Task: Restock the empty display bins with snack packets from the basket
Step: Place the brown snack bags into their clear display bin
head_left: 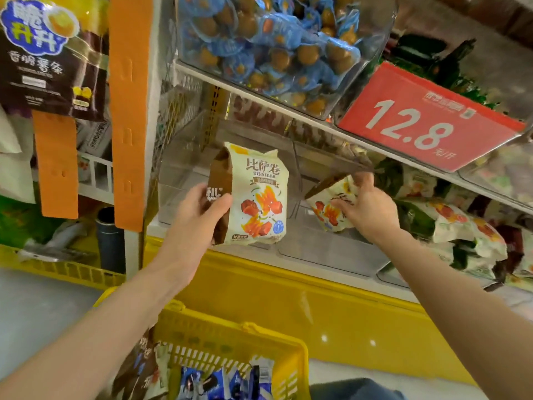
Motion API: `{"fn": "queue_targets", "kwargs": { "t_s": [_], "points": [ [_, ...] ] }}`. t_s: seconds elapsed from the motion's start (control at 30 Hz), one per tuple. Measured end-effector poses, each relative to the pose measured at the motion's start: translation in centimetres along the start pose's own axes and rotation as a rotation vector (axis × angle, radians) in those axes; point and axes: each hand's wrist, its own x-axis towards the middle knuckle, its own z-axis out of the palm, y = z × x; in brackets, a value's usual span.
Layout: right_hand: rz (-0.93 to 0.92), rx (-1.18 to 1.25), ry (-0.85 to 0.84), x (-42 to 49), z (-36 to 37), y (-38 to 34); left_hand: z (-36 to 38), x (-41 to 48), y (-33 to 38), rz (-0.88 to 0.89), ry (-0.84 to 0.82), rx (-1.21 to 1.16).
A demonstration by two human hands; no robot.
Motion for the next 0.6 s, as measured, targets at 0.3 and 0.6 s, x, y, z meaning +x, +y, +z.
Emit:
{"fn": "queue_targets", "kwargs": {
  "t_s": [0.3,0.6],
  "points": [
    [-0.001,-0.150,-0.253,9.9,6.8,-0.3,0.2,4.3,-0.5,0.197,-0.012,0.076],
    [-0.249,-0.081,-0.224,15.8,10.3,-1.8,0.3,6.5,-1.8,0.177,0.020,-0.020]
  ]
}}
